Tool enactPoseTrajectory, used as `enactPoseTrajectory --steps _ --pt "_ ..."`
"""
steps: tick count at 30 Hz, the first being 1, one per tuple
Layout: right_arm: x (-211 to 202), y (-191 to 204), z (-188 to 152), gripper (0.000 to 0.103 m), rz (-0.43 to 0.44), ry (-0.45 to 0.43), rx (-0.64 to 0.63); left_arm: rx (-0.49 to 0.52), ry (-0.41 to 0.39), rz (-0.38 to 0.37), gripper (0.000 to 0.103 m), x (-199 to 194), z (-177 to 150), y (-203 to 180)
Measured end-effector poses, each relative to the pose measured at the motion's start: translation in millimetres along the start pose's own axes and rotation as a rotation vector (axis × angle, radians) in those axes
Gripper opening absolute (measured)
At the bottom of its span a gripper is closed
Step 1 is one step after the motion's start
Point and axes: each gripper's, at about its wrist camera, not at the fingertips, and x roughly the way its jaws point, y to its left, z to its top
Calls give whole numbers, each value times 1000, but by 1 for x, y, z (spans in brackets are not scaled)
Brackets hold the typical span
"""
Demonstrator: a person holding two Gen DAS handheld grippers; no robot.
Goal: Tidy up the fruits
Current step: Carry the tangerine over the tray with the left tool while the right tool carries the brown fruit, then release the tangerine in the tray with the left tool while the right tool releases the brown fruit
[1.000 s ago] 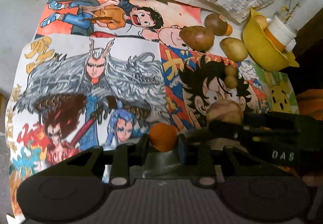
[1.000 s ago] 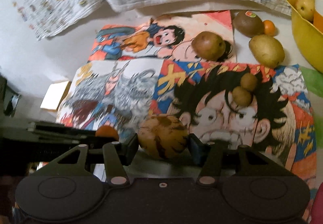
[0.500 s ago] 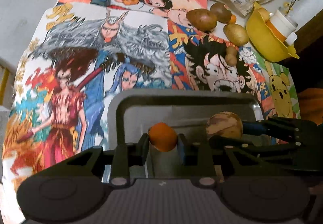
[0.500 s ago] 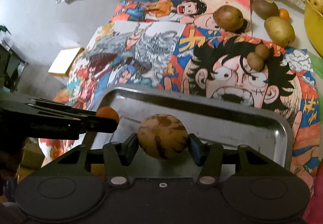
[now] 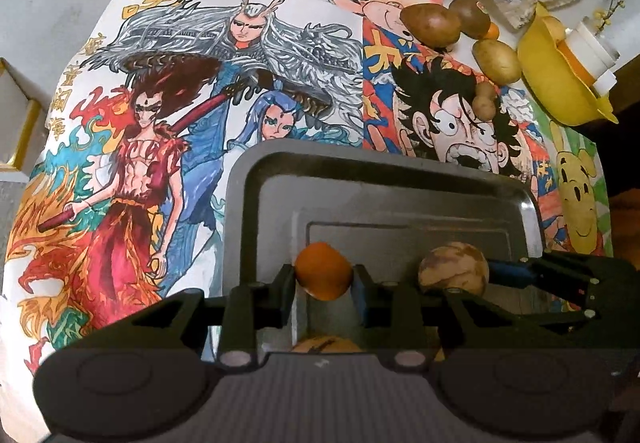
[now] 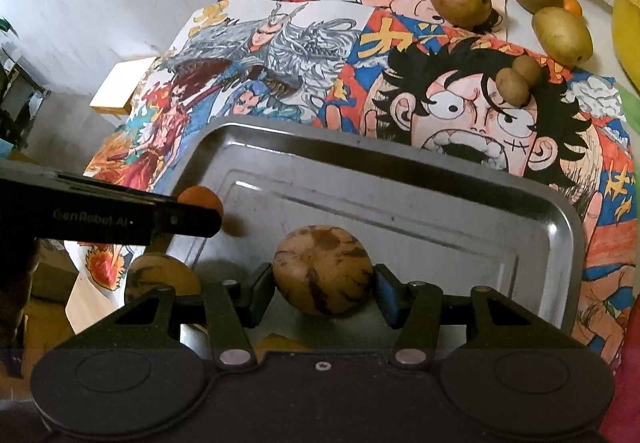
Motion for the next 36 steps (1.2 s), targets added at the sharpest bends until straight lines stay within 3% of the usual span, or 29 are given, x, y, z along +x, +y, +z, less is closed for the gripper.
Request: enactPoseTrajectory --steps 11,20,30,36 --pt "3 -1 -1 56 2 11 13 -25 12 33 35 4 -2 0" --pt "-8 -3 -7 61 5 -8 10 -59 -6 39 56 -8 -4 3" --pt "-32 4 -18 82 15 -65 -14 -92 -74 56 84 -36 -21 4" --pt "-46 12 -30 88 20 -92 -37 -89 -108 76 96 -54 -37 5"
